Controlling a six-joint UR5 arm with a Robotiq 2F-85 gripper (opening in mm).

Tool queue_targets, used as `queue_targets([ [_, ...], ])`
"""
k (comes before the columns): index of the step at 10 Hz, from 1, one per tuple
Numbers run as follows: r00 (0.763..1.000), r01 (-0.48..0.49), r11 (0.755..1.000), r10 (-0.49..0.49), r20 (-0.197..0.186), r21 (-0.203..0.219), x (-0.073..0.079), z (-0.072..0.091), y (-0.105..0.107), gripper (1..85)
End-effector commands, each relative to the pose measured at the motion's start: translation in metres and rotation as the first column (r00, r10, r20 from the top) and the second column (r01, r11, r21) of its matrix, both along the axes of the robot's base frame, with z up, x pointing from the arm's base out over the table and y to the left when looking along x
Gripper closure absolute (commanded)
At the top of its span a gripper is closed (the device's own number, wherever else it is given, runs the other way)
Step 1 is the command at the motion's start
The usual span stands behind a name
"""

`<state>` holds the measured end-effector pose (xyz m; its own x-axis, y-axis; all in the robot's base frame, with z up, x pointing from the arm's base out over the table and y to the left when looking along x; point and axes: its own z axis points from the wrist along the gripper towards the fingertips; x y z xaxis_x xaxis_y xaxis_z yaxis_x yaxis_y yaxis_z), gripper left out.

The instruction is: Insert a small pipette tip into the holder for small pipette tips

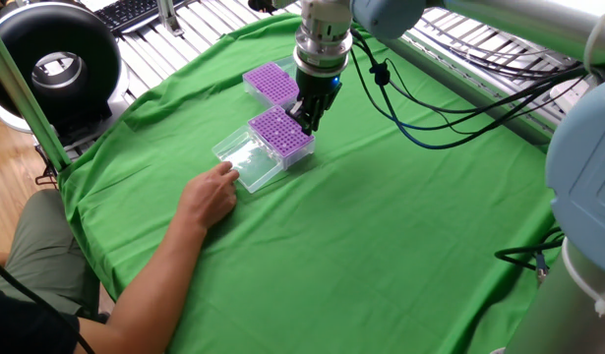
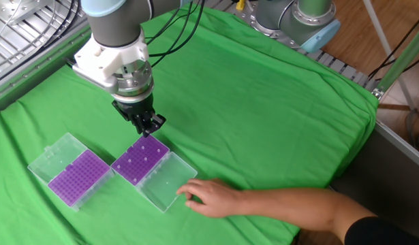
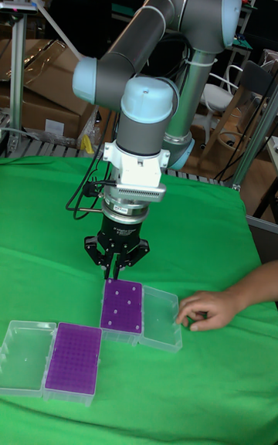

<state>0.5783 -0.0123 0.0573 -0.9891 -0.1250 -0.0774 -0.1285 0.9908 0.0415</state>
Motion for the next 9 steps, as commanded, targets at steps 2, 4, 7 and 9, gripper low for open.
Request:
queue_targets([
  [2,1.000,0.008,1.000,-0.008,0.002,0.004,0.0011,-0.0033,0.0020,63.7],
  [4,1.000,0.005,1.000,-0.005,0.005,-0.001,0.0024,-0.0051,0.0008,64.0],
  [7,1.000,0.004,1.000,-0.004,0.007,-0.004,0.0031,-0.0070,0.0000,64.0],
  [9,1.000,0.004,1.000,-0.004,0.008,-0.010,0.0046,-0.0078,-0.0008,64.0],
])
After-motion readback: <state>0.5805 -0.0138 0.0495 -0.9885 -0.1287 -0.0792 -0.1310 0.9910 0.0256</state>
